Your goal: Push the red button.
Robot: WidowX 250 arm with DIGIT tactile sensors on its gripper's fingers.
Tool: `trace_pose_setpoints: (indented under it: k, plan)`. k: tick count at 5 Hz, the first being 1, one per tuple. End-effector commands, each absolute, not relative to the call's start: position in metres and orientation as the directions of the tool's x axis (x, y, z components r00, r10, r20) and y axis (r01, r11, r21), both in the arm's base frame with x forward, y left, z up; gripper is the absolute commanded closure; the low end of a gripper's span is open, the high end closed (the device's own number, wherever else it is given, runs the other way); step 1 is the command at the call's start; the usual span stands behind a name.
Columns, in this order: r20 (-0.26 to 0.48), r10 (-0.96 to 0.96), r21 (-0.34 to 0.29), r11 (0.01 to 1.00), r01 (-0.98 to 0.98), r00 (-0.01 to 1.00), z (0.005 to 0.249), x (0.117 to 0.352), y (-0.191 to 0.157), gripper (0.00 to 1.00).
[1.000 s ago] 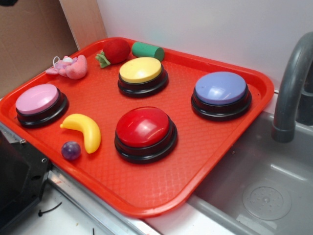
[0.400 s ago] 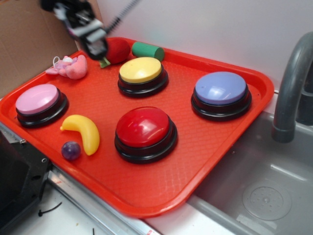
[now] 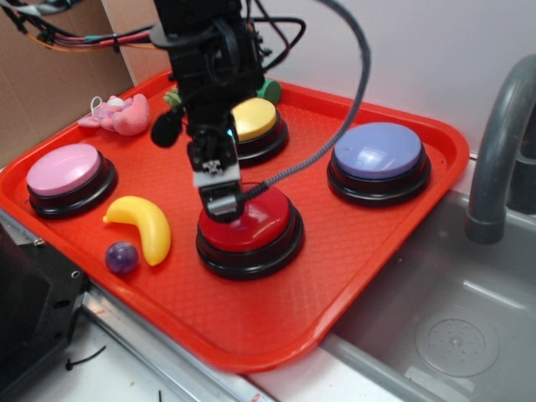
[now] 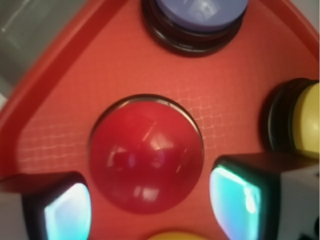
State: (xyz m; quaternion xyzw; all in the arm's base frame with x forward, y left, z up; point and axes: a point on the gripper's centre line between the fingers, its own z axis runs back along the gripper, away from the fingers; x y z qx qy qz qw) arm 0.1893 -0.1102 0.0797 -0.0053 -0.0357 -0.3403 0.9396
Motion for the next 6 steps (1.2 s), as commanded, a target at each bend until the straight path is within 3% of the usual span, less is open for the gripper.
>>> trace_pose_setpoints:
  k: [1,2,3,4,5,6]
  plan:
    - [0.045,-0.673,0.004,0.739,0.674,0.738,0.051,0.193,-0.127,0.00]
    - [0.030,-0.681,0.001,0.732,0.682,0.731,0.041,0.194,-0.131,0.00]
    - [0.019,-0.676,0.013,0.737,0.676,0.737,0.052,0.196,-0.132,0.00]
    - [-0.060,-0.669,0.022,0.741,0.671,0.741,0.075,0.203,-0.131,0.00]
    - [-0.056,-0.646,0.024,0.761,0.648,0.761,0.103,0.209,-0.131,0.00]
    - [-0.111,-0.618,0.072,0.776,0.627,0.778,0.118,0.207,-0.131,0.00]
